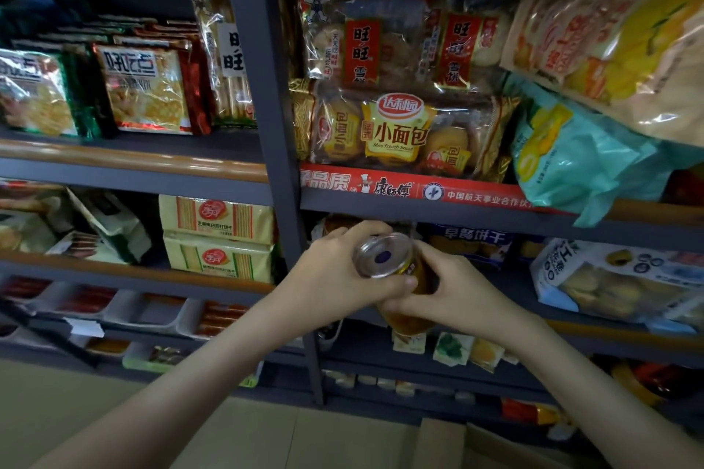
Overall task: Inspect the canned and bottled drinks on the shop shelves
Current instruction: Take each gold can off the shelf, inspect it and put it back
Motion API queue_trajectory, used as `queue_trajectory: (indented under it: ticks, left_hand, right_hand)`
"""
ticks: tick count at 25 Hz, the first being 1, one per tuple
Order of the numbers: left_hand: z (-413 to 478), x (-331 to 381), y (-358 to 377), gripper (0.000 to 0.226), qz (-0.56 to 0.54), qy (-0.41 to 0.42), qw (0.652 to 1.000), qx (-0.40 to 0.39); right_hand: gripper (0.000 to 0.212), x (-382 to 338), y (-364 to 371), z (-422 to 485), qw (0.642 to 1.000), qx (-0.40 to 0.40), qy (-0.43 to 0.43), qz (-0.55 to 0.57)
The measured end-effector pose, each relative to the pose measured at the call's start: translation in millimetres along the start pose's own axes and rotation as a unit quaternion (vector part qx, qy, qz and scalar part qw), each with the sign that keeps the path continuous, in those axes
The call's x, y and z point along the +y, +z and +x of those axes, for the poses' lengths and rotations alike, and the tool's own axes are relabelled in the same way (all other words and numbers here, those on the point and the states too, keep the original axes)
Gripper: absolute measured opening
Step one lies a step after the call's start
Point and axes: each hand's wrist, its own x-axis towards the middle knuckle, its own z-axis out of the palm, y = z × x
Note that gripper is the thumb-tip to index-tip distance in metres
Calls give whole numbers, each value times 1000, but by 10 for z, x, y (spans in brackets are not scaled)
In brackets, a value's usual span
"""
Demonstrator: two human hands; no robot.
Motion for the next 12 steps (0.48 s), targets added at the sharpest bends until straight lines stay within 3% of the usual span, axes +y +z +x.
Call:
queue_trajectory:
  ticks: [2,5,8,10,12]
  left_hand:
    - [24,-38,1,33,-216,-85,973,-11]
    - [93,-79,15,46,-429,-186,884,-27]
    - [124,-70,26,58,-458,-228,855,-85]
    - [128,-75,32,65,-418,-246,859,-166]
    - [134,-141,32,62,-388,-206,878,-191]
  right_hand:
    - [80,28,-78,-73,998,-43,4,52]
    - [90,54,-125,-181,988,-24,-19,152]
    - [74,13,-67,-220,983,70,-50,165]
    - [65,-42,-81,-224,975,112,-62,184]
    - [57,-89,-131,-238,969,129,-58,201]
